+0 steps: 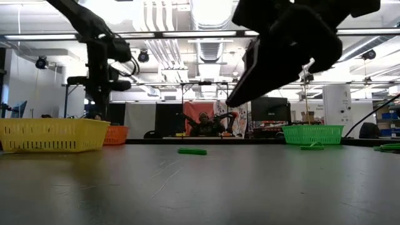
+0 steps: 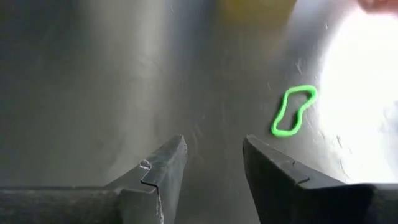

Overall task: Sort rubber bands into baskets
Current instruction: Put the purple rubber band into the orange bin

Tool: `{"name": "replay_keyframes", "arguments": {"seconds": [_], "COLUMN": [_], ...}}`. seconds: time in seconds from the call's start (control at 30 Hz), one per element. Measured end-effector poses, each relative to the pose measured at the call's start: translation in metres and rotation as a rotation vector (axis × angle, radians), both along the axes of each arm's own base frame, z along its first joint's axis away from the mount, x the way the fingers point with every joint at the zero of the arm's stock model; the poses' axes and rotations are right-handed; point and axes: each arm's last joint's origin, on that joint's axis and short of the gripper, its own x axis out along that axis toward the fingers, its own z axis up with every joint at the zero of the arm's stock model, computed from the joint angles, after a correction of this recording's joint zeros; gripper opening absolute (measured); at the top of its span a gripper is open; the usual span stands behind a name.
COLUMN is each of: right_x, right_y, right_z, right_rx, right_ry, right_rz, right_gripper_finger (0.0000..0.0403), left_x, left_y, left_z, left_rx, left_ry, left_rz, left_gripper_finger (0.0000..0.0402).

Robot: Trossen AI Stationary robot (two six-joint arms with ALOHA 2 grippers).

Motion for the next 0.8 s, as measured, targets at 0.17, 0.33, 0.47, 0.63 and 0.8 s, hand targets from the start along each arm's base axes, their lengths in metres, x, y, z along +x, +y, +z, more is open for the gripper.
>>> {"name": "replay_keyframes", "arguments": {"seconds": [0.17,0.33,0.47,0.63,0.8], "right_x": [-0.006,-0.018,-0.026,-0.026,-0.029], "right_y": [0.001,0.011,0.018,0.018,0.02], "right_z": [-0.003,-0.008,-0.011,-0.008,-0.001], "right_rx": [0.012,0.026,0.01,0.033,0.052], "right_ry": [0.05,0.126,0.171,0.171,0.154], "right_rz": [-0.026,-0.044,-0.029,-0.028,-0.02], "right_gripper_finger": [0.0157,0.0155,0.0161,0.0175,0.0195], "left_x": [0.009,0.004,-0.001,0.002,0.001], "left_y": [0.023,0.048,0.058,0.059,0.055], "left_z": [-0.015,-0.036,-0.051,-0.064,-0.067], "left_rx": [-0.055,-0.157,-0.228,-0.261,-0.271], "left_ry": [0.027,0.038,0.025,0.041,0.056], "left_rz": [0.01,0.022,0.036,0.021,-0.016], "left_gripper_finger": [0.0,0.0,0.0,0.0003,0.0042]}}
